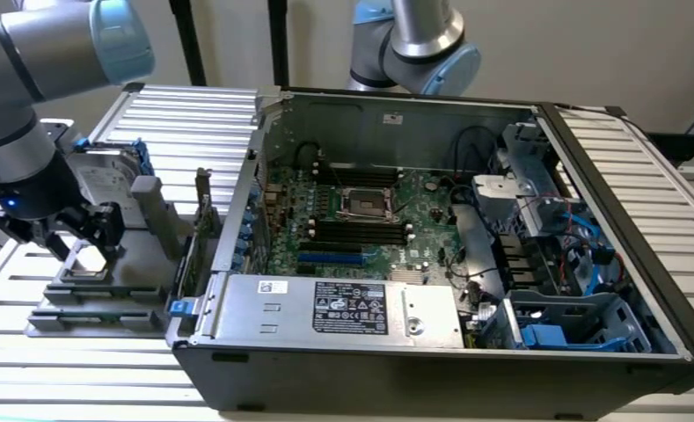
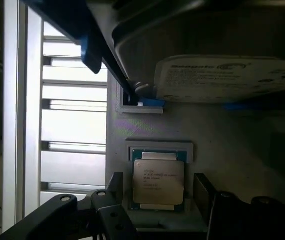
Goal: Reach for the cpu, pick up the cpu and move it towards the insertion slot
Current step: 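Pick up the cpu and move it towards the insertion slot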
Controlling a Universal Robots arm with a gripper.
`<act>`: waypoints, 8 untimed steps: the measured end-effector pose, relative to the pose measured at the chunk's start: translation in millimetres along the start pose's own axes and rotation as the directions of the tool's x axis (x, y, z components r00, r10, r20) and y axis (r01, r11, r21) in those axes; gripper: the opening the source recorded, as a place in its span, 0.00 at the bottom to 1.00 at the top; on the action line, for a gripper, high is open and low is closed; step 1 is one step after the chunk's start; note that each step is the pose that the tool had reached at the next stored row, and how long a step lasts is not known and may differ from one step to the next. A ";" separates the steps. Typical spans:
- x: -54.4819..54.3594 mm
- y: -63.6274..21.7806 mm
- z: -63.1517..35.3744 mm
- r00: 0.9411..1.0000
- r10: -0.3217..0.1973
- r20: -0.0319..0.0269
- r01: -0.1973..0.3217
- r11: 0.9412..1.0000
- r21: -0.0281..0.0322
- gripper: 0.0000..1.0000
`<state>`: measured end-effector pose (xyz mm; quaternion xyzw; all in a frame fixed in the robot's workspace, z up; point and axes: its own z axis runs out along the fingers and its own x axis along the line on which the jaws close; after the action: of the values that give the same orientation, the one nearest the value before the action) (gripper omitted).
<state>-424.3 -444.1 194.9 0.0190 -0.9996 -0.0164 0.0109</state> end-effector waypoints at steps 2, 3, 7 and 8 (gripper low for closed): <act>-0.5 -0.2 1.0 1.000 0.000 0.000 0.000 1.000 0.000 0.67; -0.5 -0.2 1.5 1.000 0.000 0.000 0.000 1.000 0.000 0.67; -0.7 -0.4 3.4 1.000 0.000 0.000 0.000 1.000 0.000 0.67; -0.7 -0.4 3.7 1.000 0.000 0.000 0.000 1.000 0.000 0.67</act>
<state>-423.7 -444.4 191.2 0.0190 -0.9996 -0.0163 0.0110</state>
